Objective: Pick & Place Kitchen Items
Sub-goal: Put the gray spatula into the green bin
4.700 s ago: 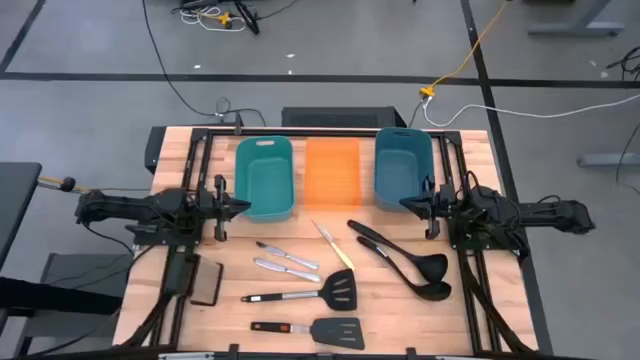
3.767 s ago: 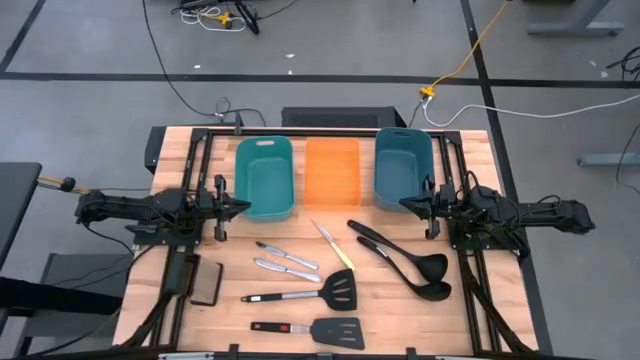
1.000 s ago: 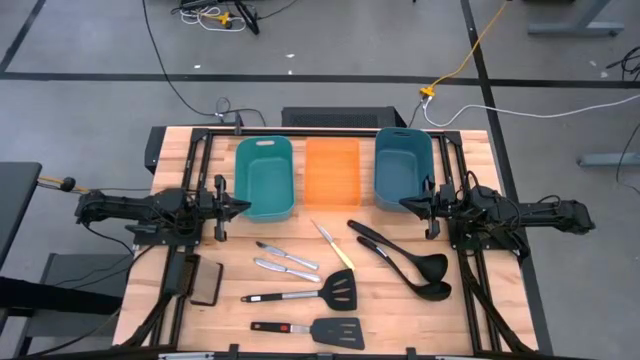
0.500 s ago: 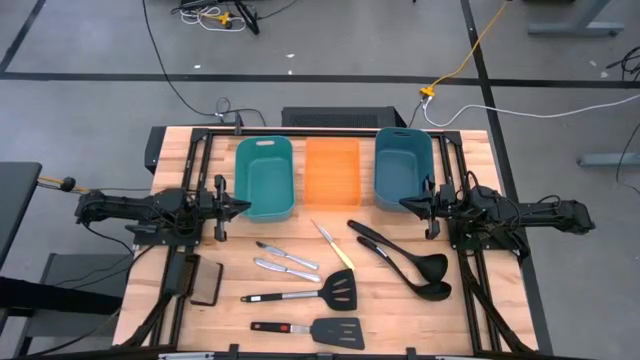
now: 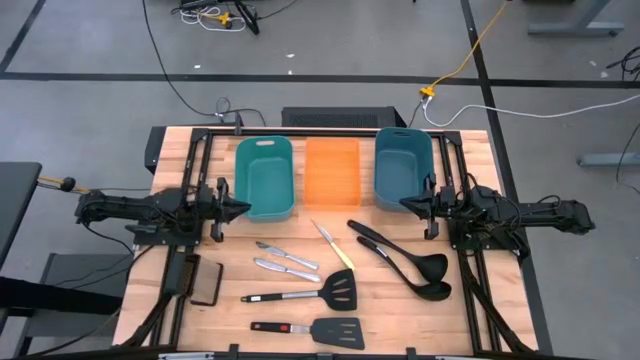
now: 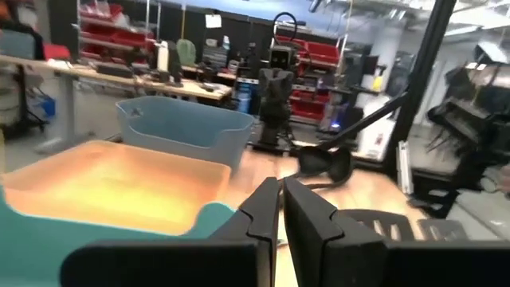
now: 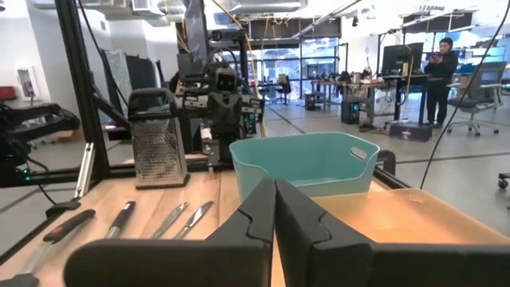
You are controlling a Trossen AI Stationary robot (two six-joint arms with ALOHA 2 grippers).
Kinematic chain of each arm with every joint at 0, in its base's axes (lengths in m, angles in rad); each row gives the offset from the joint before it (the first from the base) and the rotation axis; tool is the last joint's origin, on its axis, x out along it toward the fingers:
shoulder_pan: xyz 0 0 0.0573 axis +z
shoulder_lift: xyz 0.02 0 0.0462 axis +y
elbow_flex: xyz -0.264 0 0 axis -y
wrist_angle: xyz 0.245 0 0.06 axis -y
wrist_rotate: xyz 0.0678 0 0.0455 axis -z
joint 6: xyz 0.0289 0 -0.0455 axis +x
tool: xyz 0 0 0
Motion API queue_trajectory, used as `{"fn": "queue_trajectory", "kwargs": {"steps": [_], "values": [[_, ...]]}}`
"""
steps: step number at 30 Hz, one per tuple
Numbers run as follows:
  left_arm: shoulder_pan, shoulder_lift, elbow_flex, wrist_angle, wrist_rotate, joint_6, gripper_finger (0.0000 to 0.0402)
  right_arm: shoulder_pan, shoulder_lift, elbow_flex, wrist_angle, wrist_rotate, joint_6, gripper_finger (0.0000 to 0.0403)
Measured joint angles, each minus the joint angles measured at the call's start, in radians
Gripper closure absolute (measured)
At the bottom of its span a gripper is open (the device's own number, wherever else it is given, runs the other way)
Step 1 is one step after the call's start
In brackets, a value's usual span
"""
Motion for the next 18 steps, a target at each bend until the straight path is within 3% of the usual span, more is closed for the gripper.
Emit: {"fn": "queue_trajectory", "kwargs": {"steps": [5,10,14,18], "values": [[0.0,-0.001,0.0,0.038,-0.076,-0.005,0.0378,0.0,0.0,0.0,0.024,-0.015,0.001,0.0392],[-0.001,0.005,0.02,0.051,-0.059,0.078,0.0383,0.0,0.0,0.0,0.024,0.012,0.0,0.0392],[-0.037,0.072,0.119,0.096,-0.044,0.149,0.0396,0.0,0.0,0.0,0.024,0.053,-0.001,0.0392],[-0.091,0.218,0.294,0.075,-0.141,0.219,0.0397,0.0,0.0,0.0,0.025,0.053,-0.004,0.0392]]}}
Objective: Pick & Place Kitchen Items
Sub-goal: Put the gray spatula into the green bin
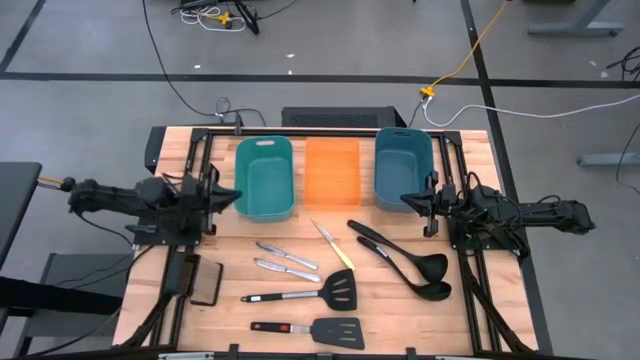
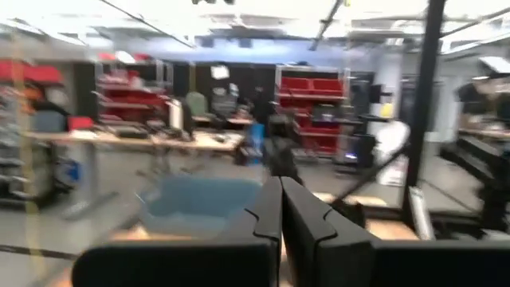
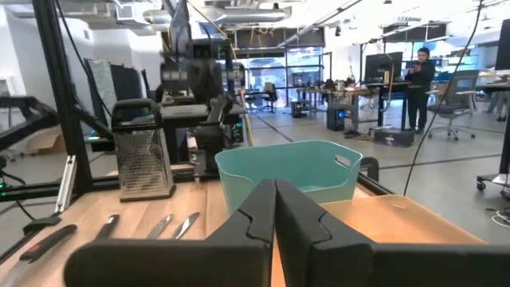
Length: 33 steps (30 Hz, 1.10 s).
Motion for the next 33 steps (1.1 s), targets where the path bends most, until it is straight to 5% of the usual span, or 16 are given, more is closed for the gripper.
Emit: {"fn": "queue_trajectory", "kwargs": {"steps": [7,16,24,33], "values": [[-0.087,0.401,0.431,-0.292,-0.182,0.09,0.0397,0.0,0.0,0.0,-0.005,-0.001,-0.006,0.0392],[-0.238,0.983,0.902,-0.895,-0.189,-0.217,0.0388,0.0,0.0,0.0,-0.005,0.007,-0.006,0.0392],[-0.371,1.26,1.091,-0.972,-0.11,-0.448,0.0327,0.0,0.004,0.0,-0.012,0.007,-0.006,0.0392],[-0.493,1.435,1.116,-0.943,0.096,-0.64,0.0231,0.0,0.005,0.0,0.003,0.057,-0.003,0.0392]]}}
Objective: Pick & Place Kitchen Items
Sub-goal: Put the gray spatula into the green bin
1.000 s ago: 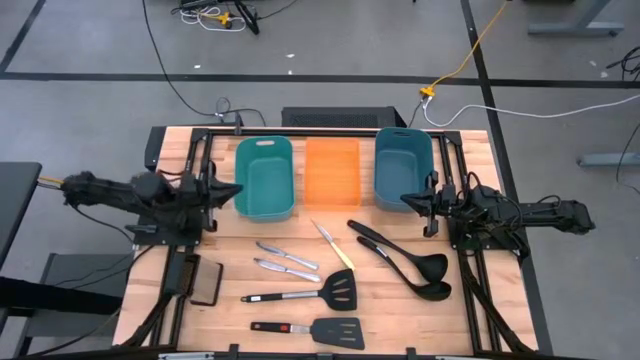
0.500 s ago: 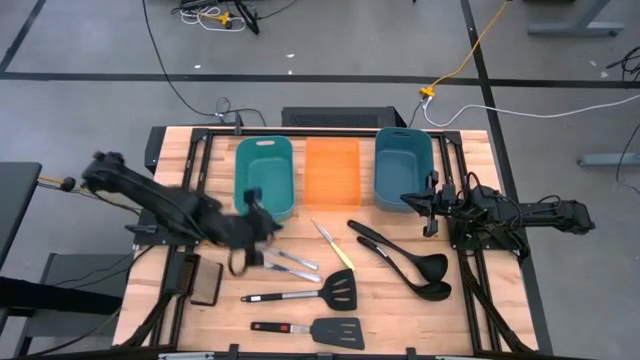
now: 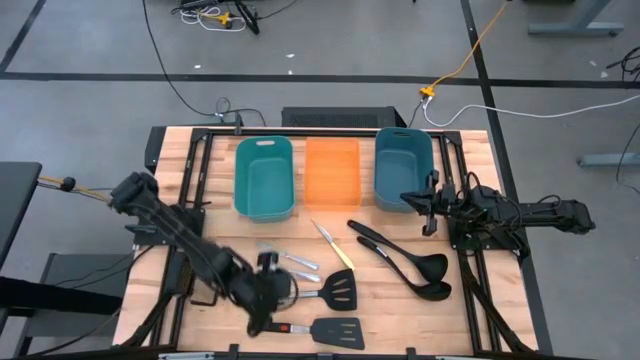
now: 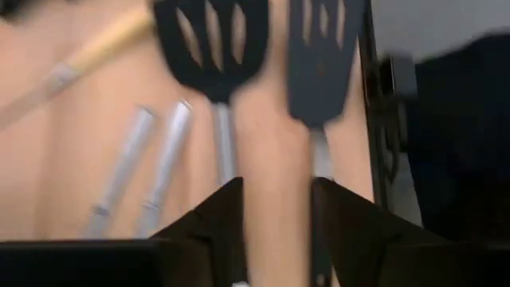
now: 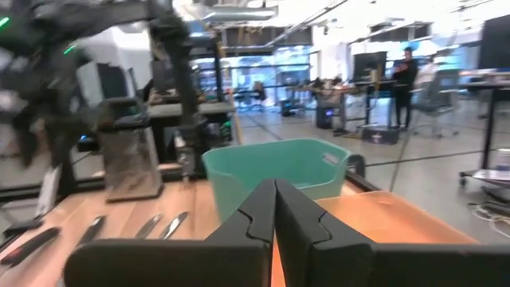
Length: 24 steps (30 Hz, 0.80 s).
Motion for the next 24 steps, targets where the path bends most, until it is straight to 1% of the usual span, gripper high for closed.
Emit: {"fn": "queue_trajectory", "kwargs": {"steps": [3,5,8,12,15,18,24], "values": [[-0.041,0.062,0.0,0.029,0.016,-0.038,0.0209,0.0,0.0,0.0,0.015,0.058,0.008,0.0392],[-0.062,0.1,0.0,0.046,0.03,-0.054,0.0198,0.0,0.0,0.0,0.015,0.075,0.01,0.0391],[-0.077,0.15,0.0,0.059,0.047,-0.092,0.0186,0.0,0.0,0.0,0.015,0.076,0.026,0.0391],[-0.084,0.199,0.0,0.129,0.076,-0.115,0.0173,0.0,0.0,0.0,0.007,0.074,0.03,0.0391],[-0.088,0.228,0.0,0.175,0.078,-0.099,0.0169,0.0,0.001,0.0,-0.002,0.074,0.03,0.0391],[-0.094,0.254,0.0,0.156,0.08,-0.1,0.0168,0.0,0.001,0.0,-0.002,0.074,0.03,0.0391],[-0.119,0.307,0.0,0.169,0.055,-0.103,0.0168,0.0,0.001,0.0,-0.002,0.074,0.032,0.0391]]}}
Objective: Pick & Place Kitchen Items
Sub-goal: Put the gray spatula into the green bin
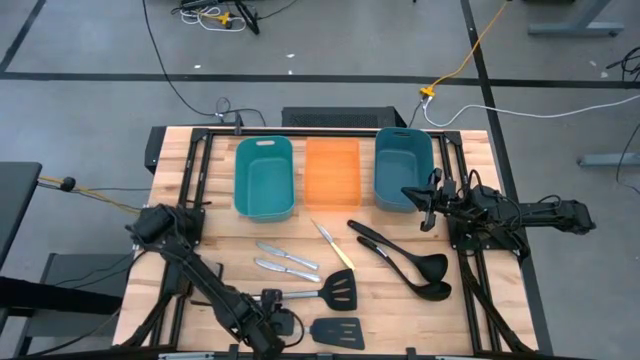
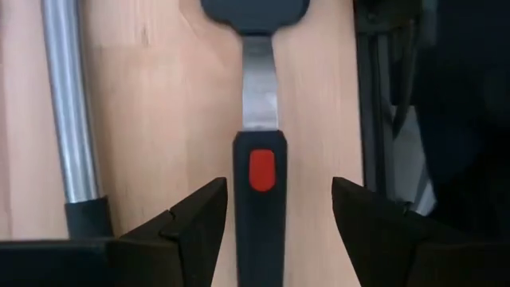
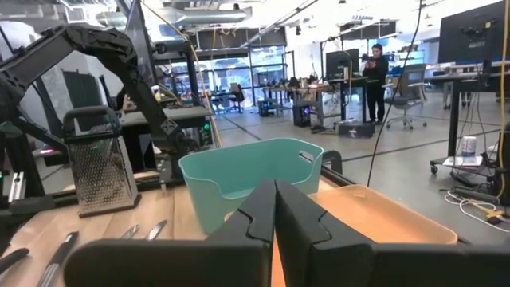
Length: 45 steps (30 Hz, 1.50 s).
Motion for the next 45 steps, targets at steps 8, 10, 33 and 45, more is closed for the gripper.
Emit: {"fn": "queue_trajectory", "kwargs": {"steps": [8,10,33,45], "values": [[-0.014,0.029,-0.005,-0.038,-0.037,0.003,0.0168,0.0,0.0,0.0,-0.002,-0.001,0.001,0.0392],[-0.013,0.052,-0.003,-0.016,-0.022,0.008,0.0168,0.0,0.0,0.0,-0.004,-0.001,0.001,0.0392],[-0.011,0.078,-0.005,-0.034,0.027,0.064,0.0287,0.0,0.015,0.001,0.002,0.0,0.001,0.0392],[-0.01,-0.085,0.138,-0.343,-0.093,0.162,0.0287,0.0,0.015,0.001,0.004,0.0,0.002,0.0392]]}}
